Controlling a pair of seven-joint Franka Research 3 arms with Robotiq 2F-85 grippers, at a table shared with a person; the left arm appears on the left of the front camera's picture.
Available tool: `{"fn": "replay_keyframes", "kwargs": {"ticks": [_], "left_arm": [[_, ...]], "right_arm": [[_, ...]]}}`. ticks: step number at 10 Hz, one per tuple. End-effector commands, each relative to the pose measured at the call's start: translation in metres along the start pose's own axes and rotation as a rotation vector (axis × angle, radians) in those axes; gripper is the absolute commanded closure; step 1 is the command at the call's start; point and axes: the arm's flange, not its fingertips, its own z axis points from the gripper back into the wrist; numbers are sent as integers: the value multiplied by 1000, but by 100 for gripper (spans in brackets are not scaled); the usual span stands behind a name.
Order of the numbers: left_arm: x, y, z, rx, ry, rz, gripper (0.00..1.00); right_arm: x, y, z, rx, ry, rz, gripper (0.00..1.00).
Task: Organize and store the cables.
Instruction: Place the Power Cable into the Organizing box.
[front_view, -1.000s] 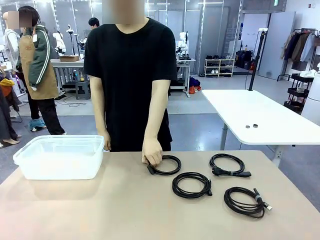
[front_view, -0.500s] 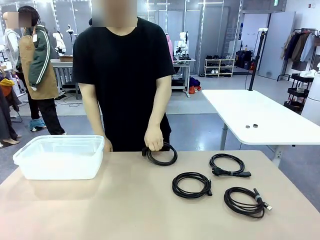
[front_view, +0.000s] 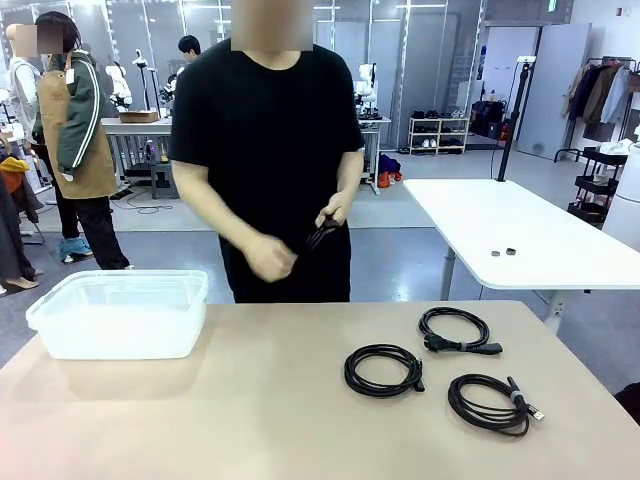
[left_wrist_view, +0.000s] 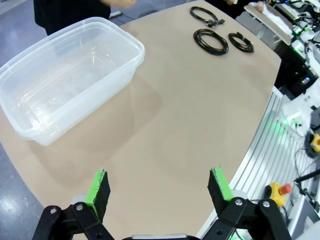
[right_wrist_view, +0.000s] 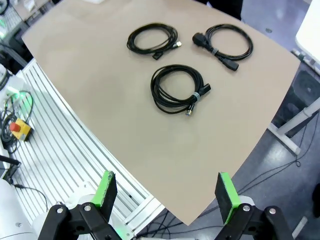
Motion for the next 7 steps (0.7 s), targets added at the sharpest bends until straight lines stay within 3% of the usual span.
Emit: {"fn": "replay_keyframes", "kwargs": {"ticks": [1, 5, 7], "left_arm": [[0, 2, 1, -15, -15, -16, 0], [0, 2, 1, -15, -15, -16, 0], [0, 2, 1, -15, -15, -16, 0]], "right_arm": [[48, -12, -35, -2, 210, 164, 0], [133, -33, -152, 74, 443, 448, 0], [159, -39, -223, 113, 490, 530, 0]]}}
